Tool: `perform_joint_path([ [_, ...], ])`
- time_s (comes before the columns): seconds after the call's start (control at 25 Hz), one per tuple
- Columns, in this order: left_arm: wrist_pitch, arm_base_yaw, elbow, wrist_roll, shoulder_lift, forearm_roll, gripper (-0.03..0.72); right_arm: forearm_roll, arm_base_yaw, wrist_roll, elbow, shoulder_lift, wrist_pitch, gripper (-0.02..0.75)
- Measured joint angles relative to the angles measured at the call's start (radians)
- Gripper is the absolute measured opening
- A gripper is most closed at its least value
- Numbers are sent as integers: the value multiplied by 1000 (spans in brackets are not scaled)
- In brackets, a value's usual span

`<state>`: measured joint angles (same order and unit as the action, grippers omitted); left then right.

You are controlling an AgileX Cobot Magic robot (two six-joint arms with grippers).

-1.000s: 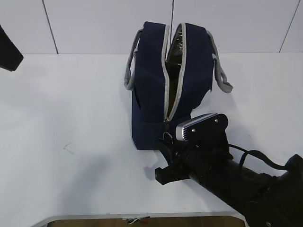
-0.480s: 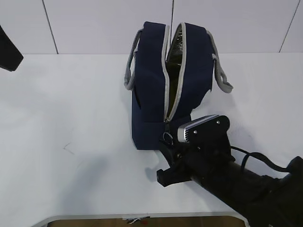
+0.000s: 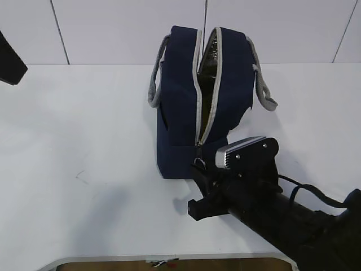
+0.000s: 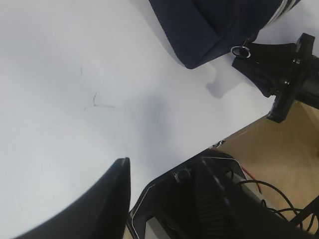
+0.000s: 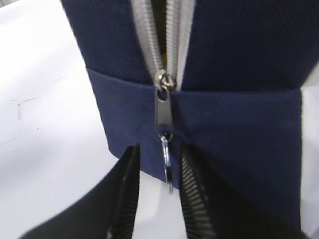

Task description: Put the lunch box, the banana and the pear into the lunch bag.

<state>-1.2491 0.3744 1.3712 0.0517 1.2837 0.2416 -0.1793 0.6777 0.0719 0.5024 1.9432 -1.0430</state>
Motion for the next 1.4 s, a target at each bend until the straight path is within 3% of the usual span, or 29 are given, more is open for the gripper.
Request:
perform_joint_path([
  [0.28,0,0,0,0,0,0,323,0,0,2,-4,0,-1,236],
  [0.6,0,0,0,0,0,0,321,0,0,3,-38,0,-21,151],
  [1.4,-2,0,0,0,0,0,313,0,0,29,-42,0,-51,125],
])
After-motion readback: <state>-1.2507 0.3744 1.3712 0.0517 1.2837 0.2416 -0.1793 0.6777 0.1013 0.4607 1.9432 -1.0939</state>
